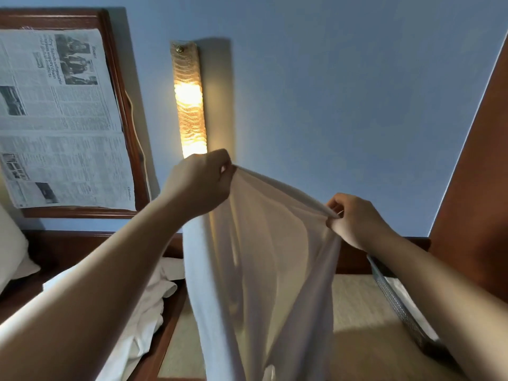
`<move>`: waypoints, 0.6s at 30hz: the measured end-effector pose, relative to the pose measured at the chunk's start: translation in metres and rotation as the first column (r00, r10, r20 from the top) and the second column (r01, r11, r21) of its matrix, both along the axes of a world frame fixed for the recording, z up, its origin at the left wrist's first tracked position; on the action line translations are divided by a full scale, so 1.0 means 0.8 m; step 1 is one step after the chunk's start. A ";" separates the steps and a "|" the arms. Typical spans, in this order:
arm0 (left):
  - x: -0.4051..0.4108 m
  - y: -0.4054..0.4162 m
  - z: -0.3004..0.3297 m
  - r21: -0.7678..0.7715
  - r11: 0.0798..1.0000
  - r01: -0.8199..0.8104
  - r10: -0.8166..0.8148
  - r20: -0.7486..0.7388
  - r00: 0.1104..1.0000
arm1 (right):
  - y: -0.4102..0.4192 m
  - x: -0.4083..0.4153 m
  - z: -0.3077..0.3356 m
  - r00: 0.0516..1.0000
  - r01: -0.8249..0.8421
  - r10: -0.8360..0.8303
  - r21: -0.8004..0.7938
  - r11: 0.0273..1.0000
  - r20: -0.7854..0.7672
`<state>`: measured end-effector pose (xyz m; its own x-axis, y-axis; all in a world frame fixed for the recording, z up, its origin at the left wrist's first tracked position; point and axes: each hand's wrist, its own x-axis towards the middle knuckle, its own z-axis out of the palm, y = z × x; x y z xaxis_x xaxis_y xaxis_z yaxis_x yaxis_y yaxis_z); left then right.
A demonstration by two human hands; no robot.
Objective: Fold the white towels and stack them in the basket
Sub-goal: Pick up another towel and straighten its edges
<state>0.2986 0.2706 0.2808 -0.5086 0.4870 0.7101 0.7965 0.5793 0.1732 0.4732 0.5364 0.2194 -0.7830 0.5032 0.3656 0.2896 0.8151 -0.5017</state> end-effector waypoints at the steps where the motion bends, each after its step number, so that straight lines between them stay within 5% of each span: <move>1: -0.008 -0.004 -0.005 -0.022 1.000 -0.018 0.018 0.028 0.999 | 0.007 0.004 0.005 1.000 0.008 -0.008 -0.009 1.000 -0.015; 8: -0.008 0.018 -0.049 -0.228 0.966 0.124 -0.040 0.340 0.940 | -0.003 -0.008 0.046 0.975 -0.219 0.220 -0.041 0.975 0.024; 14: 0.054 0.068 -0.053 -0.103 0.926 0.362 -0.292 0.411 0.863 | -0.041 -0.031 0.062 0.927 -0.358 0.371 -0.162 0.920 0.057; 18: 0.048 0.074 -0.047 -0.001 0.950 0.311 -0.292 0.348 0.891 | -0.037 -0.033 0.074 0.925 -0.363 0.378 -0.199 0.910 0.043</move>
<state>0.3372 0.3300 0.2431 -0.5363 0.6882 0.4886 0.8328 0.3372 0.4391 0.4466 0.5072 0.2786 -0.9484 0.2240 0.2243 0.0294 0.7667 -0.6413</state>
